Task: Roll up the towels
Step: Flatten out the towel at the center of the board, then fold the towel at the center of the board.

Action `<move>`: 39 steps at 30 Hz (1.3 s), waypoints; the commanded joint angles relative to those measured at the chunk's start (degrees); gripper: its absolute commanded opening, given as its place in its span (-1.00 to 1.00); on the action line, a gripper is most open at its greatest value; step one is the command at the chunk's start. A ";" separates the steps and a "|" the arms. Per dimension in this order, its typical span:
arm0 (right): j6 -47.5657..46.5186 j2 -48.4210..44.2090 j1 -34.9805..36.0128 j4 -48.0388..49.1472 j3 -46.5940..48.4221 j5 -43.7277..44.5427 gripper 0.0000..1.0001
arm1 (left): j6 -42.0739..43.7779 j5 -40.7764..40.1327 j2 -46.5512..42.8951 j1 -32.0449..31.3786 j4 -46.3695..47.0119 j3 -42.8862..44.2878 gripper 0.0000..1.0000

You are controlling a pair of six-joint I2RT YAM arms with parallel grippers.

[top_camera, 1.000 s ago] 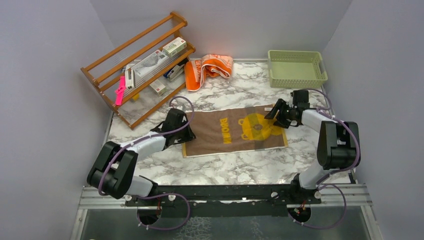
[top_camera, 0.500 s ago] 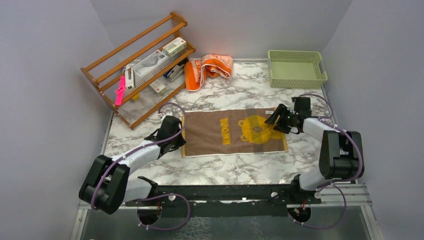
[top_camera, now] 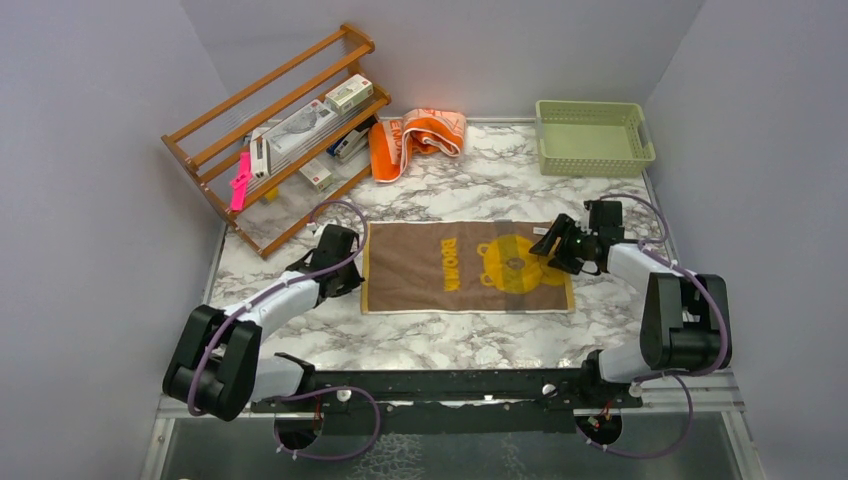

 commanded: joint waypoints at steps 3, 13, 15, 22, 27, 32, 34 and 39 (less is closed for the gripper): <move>-0.91 -1.70 -0.16 -9.49 -2.76 2.42 0.28 | 0.37 -3.54 -0.31 2.62 -8.86 0.81 -1.00; -2.77 -8.99 -0.16 -14.57 1.95 0.90 0.37 | 6.60 -3.22 -6.94 3.23 -13.48 10.92 -1.00; -3.84 -10.32 -0.16 -15.51 5.14 1.47 0.41 | 11.87 -0.13 -6.85 3.48 -12.09 14.08 -0.64; -4.38 -6.69 -0.16 -14.95 16.89 7.53 0.60 | 27.58 15.77 5.60 8.50 -9.59 25.64 0.53; -3.11 -2.21 -0.16 -13.91 22.73 4.36 0.60 | 31.85 21.02 16.07 9.92 -6.51 31.84 0.54; -3.46 -0.52 -0.16 -12.62 24.29 1.59 0.60 | 32.57 25.84 25.12 10.32 -3.78 36.98 0.45; -3.62 -0.26 -0.16 -12.33 24.02 1.05 0.60 | 32.33 27.00 28.88 10.29 -2.55 38.90 0.39; -3.89 -0.44 -0.16 -12.68 23.18 0.29 0.59 | 32.05 25.10 35.40 10.30 -3.17 42.68 0.13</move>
